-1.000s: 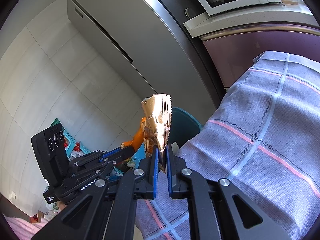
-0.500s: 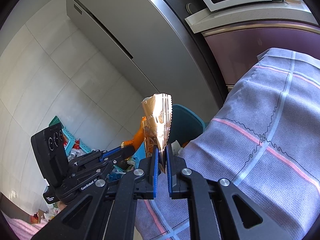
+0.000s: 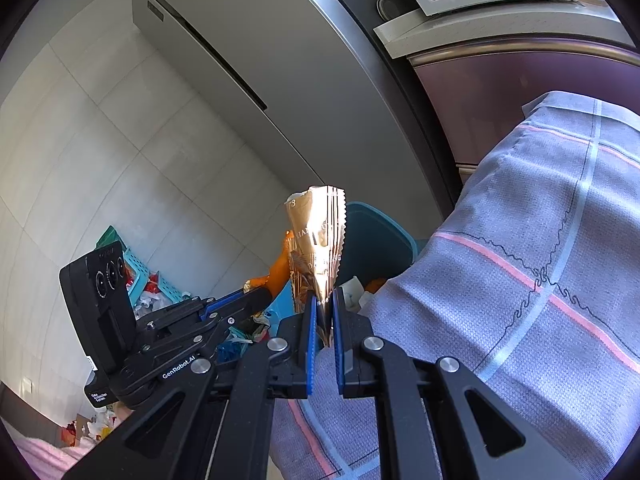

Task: Collect trash
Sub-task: 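Carry the peel in the left tool while the right tool carries the wrapper to the bin, then open the left tool over the bin while the right tool releases the wrapper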

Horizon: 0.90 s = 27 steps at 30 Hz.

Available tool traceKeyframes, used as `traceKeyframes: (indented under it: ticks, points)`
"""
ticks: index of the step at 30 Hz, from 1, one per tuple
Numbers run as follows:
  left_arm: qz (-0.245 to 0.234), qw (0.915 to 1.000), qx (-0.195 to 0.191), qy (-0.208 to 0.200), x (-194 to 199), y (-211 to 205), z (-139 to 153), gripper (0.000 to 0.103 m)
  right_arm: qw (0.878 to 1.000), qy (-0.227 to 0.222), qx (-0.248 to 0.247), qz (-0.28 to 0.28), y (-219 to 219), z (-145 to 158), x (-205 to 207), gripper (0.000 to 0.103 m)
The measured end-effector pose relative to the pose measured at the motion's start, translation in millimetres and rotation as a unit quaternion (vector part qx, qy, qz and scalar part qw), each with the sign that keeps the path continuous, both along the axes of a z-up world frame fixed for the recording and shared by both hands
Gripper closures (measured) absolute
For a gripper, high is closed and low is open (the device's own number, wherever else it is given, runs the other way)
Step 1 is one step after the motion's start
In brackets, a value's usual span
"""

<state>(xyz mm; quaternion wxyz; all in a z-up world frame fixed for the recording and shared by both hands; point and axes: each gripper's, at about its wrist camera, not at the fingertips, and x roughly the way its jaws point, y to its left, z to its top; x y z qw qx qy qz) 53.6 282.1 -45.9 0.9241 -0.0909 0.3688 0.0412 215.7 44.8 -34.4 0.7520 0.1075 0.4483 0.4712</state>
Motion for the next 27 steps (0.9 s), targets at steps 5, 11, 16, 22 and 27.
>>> traceKeyframes:
  ticks: [5,11,16,22,27]
  points:
    - [0.004,1.0,-0.001,0.002,-0.9,3.8,-2.2,0.093,1.0,0.001,-0.003,0.001,4.6,-2.3,0.9,0.096]
    - [0.01,0.9999,0.001,0.006,2.4,5.5,-4.7,0.093,1.0,0.005,-0.007,0.003,11.1,-5.4,1.2,0.096]
    - [0.016,0.9998,0.0,0.014,7.0,11.6,-11.6,0.093,1.0,0.005,-0.014,0.007,18.3,-8.0,1.9,0.096]
    - [0.026,0.9994,-0.002,0.023,10.3,17.7,-19.2,0.093,1.0,0.008,-0.026,0.014,29.0,-13.5,1.7,0.096]
    - [0.03,0.9991,-0.004,0.029,15.6,21.4,-26.4,0.093,0.999,0.008,-0.036,0.018,37.4,-16.2,0.3,0.096]
